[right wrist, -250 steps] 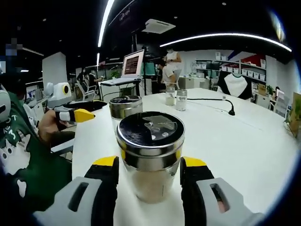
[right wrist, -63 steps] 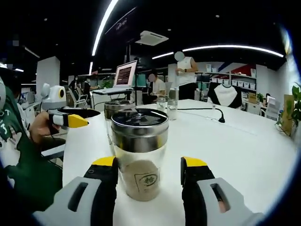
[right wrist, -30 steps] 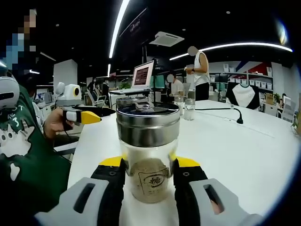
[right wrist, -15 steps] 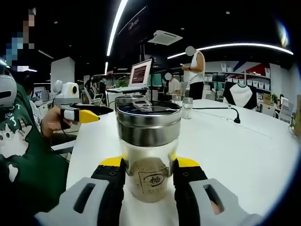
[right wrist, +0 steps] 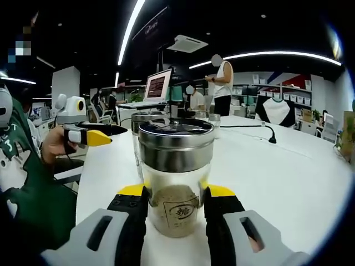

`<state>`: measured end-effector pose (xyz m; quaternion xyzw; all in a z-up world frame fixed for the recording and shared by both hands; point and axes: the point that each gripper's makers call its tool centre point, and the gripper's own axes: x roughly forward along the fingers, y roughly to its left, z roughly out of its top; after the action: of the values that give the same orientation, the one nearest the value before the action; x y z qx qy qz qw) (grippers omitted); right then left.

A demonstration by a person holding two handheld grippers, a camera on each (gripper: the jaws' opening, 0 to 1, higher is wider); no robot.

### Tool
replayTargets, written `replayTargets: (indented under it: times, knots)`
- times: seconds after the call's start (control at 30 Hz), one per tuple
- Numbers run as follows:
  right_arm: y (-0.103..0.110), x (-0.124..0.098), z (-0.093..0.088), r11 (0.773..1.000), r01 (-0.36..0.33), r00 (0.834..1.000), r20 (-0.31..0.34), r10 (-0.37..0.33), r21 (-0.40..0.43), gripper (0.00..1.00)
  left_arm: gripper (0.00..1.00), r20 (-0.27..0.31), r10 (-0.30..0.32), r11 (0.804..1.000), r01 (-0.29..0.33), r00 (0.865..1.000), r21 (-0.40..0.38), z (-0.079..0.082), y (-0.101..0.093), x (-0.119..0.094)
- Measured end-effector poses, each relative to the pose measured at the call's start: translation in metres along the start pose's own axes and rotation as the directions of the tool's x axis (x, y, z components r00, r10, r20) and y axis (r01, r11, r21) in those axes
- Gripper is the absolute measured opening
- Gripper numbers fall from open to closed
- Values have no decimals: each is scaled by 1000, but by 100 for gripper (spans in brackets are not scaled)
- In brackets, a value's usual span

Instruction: Rotate the seasoning bottle until the label or dispensing opening points toward the visible target arrow and the bottle remains upright within the marked orientation range

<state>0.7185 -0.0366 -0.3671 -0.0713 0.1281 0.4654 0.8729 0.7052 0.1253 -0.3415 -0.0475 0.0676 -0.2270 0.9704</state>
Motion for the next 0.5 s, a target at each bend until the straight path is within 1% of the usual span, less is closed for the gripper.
replayTargets:
  times: [0.5]
  knots:
    - [-4, 0, -1, 995, 96, 995, -13, -95, 25, 39, 86, 1, 1, 1000, -1, 1000, -2, 0, 0, 0]
